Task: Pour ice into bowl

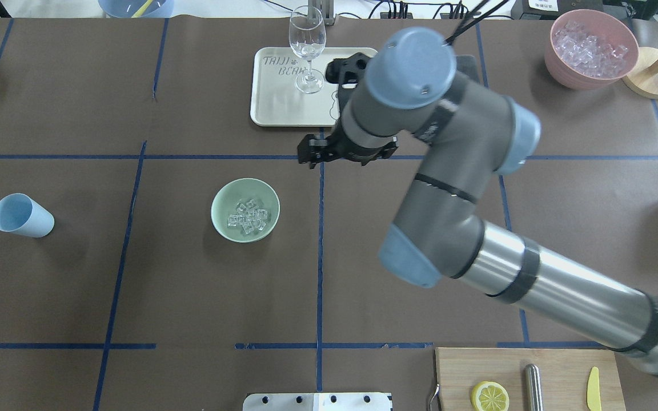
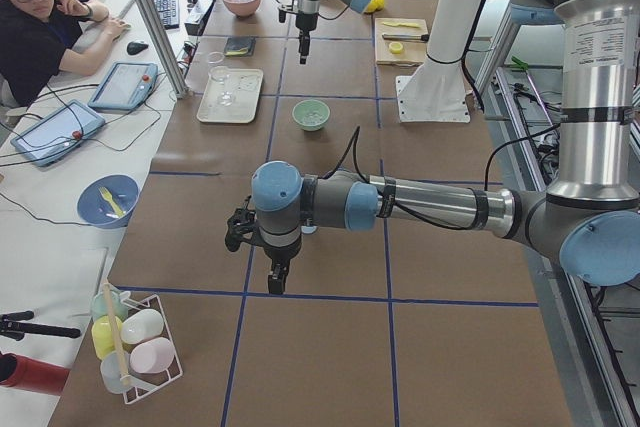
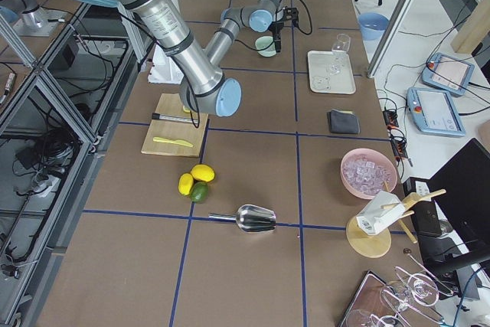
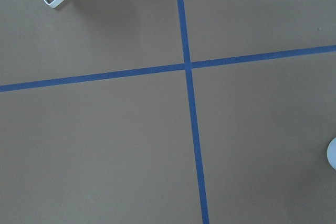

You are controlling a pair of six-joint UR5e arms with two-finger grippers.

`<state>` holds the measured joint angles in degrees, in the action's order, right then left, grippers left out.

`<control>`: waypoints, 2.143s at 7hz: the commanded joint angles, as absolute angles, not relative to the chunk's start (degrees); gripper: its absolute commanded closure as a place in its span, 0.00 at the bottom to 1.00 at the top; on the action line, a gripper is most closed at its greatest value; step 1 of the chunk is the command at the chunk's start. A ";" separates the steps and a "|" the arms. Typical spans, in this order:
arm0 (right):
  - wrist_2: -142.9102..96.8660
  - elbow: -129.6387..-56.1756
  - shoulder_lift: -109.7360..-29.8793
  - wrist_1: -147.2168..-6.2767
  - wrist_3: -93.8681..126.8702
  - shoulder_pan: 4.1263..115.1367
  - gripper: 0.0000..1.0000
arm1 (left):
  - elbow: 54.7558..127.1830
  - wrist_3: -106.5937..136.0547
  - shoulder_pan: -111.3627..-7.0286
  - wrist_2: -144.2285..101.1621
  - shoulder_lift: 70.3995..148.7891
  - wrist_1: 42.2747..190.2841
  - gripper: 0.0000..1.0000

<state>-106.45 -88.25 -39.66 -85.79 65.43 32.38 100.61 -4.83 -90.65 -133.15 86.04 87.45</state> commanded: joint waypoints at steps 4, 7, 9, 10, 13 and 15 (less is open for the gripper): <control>-99.49 -72.25 -34.36 -77.87 69.77 26.02 0.59 | 100.81 -4.75 -90.62 -133.24 86.31 87.63 0.00; -99.76 -72.42 -34.19 -77.87 69.78 24.70 1.00 | 100.81 -4.66 -90.62 -133.24 86.48 87.71 0.00; -99.06 -75.21 -34.71 -77.70 70.05 25.65 1.00 | 100.72 -4.66 -90.62 -133.33 86.48 87.71 0.00; -100.53 -78.45 -36.54 -77.96 68.92 28.97 1.00 | 100.72 -4.66 -90.62 -133.24 86.48 87.71 0.00; -117.72 -97.77 -56.97 -78.13 53.33 43.81 1.00 | 100.46 -5.01 -90.62 -133.33 86.48 87.89 0.00; -127.32 -100.45 -68.75 -77.43 34.82 53.75 1.00 | 100.46 -5.01 -90.62 -133.42 86.31 87.80 0.00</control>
